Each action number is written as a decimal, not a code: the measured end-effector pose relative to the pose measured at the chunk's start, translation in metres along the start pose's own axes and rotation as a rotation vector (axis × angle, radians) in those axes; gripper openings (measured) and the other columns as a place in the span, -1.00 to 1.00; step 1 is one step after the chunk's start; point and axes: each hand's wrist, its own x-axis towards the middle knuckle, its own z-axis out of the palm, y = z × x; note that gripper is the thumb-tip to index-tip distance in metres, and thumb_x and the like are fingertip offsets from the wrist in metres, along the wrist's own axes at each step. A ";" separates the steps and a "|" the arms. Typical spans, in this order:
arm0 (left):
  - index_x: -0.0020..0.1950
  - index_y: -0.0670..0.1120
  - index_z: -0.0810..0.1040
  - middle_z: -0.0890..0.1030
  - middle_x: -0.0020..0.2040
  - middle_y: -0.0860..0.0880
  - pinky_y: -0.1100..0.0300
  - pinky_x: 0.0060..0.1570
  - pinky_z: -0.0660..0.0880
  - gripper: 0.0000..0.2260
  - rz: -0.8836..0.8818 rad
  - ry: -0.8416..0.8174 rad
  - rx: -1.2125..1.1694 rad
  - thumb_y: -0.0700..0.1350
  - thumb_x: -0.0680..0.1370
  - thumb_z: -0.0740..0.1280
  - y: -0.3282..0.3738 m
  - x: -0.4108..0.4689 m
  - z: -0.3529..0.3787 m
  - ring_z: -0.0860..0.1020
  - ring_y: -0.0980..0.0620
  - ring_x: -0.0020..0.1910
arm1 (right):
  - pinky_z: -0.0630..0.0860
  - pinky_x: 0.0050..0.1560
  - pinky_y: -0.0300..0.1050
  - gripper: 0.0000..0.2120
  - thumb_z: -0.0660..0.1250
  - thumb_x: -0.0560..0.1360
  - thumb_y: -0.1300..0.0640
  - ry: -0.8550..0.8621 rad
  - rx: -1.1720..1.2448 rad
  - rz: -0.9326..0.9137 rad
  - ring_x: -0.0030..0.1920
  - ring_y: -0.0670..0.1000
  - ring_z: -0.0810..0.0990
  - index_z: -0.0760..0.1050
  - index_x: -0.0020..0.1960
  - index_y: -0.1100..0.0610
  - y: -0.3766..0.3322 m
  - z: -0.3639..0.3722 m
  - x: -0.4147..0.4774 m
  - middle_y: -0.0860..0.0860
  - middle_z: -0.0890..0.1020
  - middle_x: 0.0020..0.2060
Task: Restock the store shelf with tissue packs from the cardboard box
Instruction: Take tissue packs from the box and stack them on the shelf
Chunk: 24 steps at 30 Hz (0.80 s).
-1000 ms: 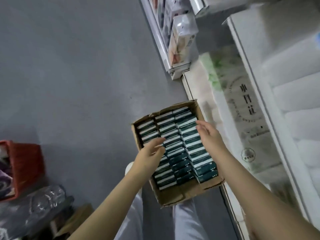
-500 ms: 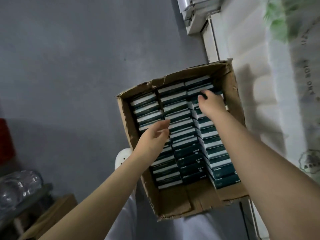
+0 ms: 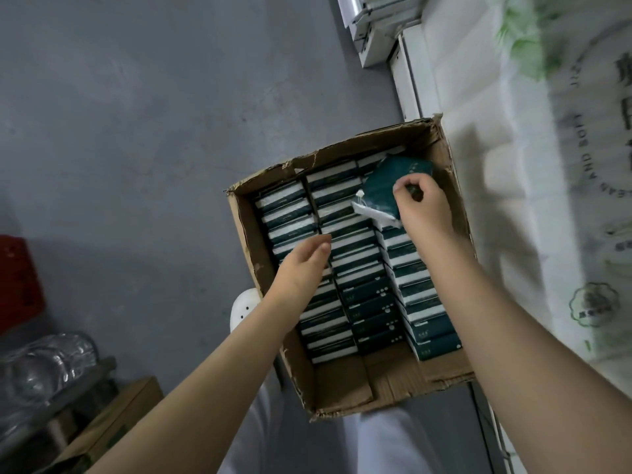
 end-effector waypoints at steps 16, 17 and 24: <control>0.29 -0.11 0.47 0.66 0.13 -0.11 -0.05 0.26 0.50 -0.69 -0.160 -0.078 -0.418 -0.08 0.57 0.36 -0.006 -0.034 0.001 0.63 -0.09 0.11 | 0.55 0.19 -0.01 -0.63 0.32 0.57 0.04 -0.382 0.271 0.037 0.12 -0.07 0.61 0.38 0.34 -0.17 0.009 -0.031 -0.122 -0.09 0.60 0.13; 0.28 -0.10 0.48 0.66 0.12 -0.11 -0.05 0.25 0.50 -0.70 -0.162 -0.070 -0.420 -0.08 0.57 0.36 -0.008 -0.034 -0.001 0.64 -0.09 0.11 | 0.52 0.19 -0.02 -0.66 0.27 0.59 -0.01 -0.346 0.236 0.052 0.13 -0.07 0.59 0.38 0.36 -0.17 0.008 -0.031 -0.114 -0.09 0.59 0.13; 0.26 -0.09 0.48 0.67 0.10 -0.10 0.00 0.20 0.54 -0.72 -0.173 -0.025 -0.454 -0.09 0.56 0.36 -0.021 -0.025 -0.017 0.65 -0.07 0.08 | 0.56 -0.16 -0.18 -0.65 0.18 0.64 0.05 -0.186 0.220 0.286 0.05 0.01 0.56 0.36 0.41 -0.15 0.017 -0.008 -0.033 0.00 0.47 0.24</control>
